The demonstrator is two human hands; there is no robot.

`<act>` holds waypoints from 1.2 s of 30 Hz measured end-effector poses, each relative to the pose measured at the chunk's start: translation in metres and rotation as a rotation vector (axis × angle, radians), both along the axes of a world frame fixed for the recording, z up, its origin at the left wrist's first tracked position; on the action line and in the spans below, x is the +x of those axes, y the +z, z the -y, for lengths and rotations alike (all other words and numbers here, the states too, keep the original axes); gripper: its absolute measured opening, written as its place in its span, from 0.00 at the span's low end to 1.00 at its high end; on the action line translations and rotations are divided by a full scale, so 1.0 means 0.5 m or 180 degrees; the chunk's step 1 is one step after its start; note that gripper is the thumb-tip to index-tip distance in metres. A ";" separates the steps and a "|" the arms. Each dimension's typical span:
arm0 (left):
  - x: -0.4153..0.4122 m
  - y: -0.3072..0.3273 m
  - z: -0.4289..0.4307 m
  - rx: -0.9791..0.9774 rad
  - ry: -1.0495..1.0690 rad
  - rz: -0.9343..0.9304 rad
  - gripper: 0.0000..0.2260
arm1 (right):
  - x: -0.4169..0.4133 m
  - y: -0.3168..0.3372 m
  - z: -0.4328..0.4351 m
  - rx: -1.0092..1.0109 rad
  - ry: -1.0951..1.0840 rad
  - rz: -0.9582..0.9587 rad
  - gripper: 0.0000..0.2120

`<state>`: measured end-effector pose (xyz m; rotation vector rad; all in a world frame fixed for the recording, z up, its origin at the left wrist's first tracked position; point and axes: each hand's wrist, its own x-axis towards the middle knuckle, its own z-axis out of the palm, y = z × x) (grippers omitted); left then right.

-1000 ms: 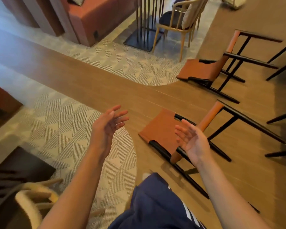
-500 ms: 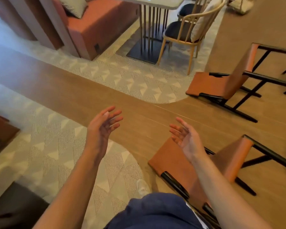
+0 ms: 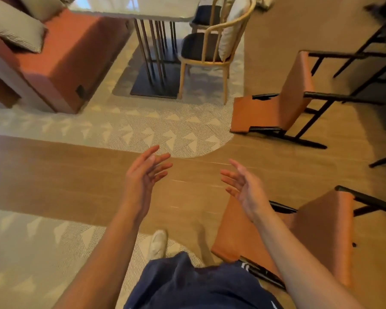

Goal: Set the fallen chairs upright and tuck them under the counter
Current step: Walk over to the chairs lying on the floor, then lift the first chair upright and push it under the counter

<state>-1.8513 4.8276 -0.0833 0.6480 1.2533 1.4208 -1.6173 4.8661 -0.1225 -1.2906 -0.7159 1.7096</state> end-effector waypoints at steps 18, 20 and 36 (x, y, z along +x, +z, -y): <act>0.020 -0.029 -0.474 -0.0281 -0.2516 -0.0239 0.15 | -0.080 -0.037 -0.129 -0.0254 -0.2421 -0.0076 0.12; 0.061 -0.036 -0.514 -0.0280 -0.2680 -0.0280 0.14 | -0.058 -0.048 -0.146 -0.0313 -0.2495 -0.0005 0.13; 0.310 -0.105 -0.693 -0.0350 -0.4330 -0.0420 0.14 | 0.019 -0.093 -0.229 -0.0532 -0.4171 0.0297 0.11</act>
